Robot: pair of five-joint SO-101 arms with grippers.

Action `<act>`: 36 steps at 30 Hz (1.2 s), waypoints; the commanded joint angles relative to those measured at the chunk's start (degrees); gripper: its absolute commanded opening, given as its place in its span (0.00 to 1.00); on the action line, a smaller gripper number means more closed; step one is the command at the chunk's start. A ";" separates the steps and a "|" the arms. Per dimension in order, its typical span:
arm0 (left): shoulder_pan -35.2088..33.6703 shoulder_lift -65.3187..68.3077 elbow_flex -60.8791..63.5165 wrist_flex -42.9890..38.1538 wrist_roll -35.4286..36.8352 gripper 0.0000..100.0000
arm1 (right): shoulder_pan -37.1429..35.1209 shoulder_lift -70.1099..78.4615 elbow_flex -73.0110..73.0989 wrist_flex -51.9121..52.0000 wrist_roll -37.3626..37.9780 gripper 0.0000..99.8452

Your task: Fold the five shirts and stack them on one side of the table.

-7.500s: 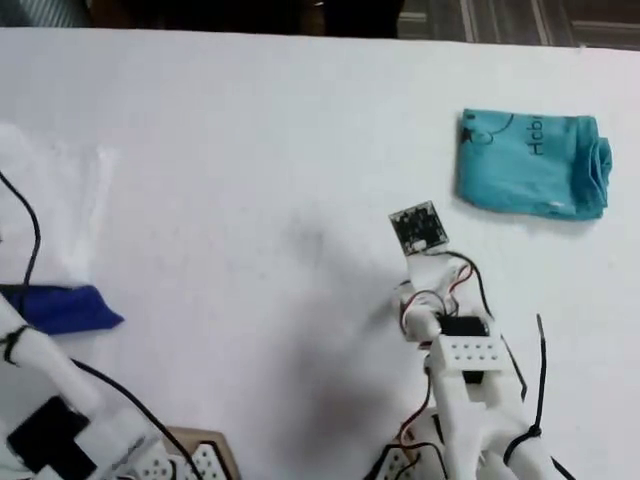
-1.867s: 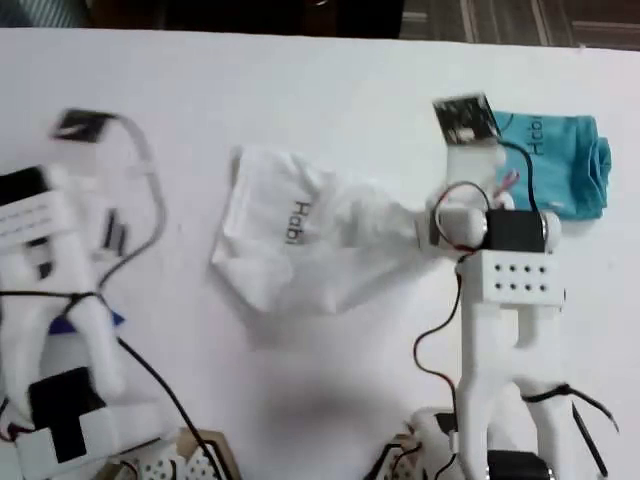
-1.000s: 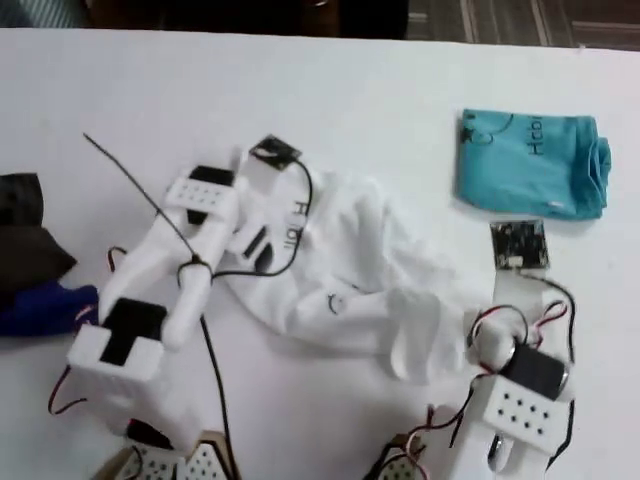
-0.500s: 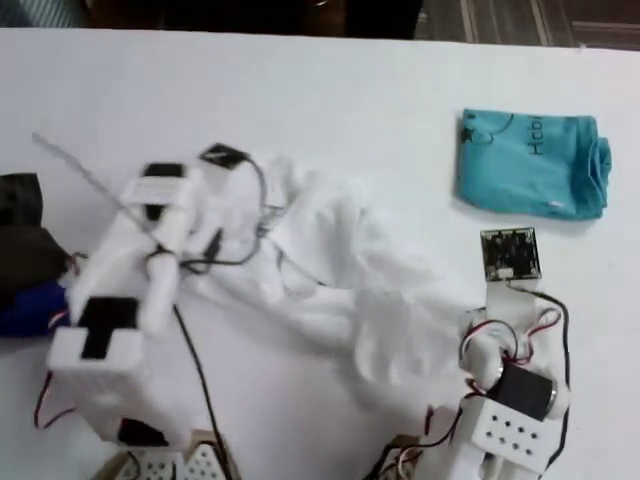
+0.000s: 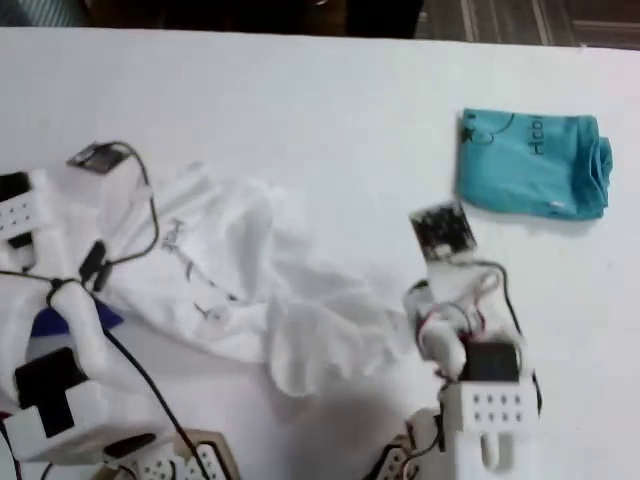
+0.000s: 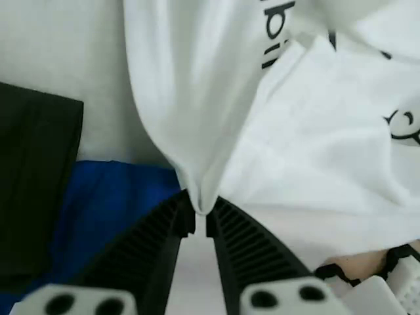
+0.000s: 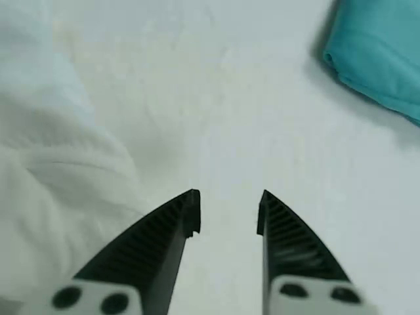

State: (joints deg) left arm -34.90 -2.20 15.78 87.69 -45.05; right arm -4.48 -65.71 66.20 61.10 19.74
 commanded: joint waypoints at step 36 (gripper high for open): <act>-1.23 -2.81 -4.00 -1.76 3.25 0.19 | -30.02 94.81 -77.36 7.69 -16.09 0.03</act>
State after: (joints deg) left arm -35.78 -2.55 12.97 87.52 -42.24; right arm -38.77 29.49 -7.56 66.90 3.56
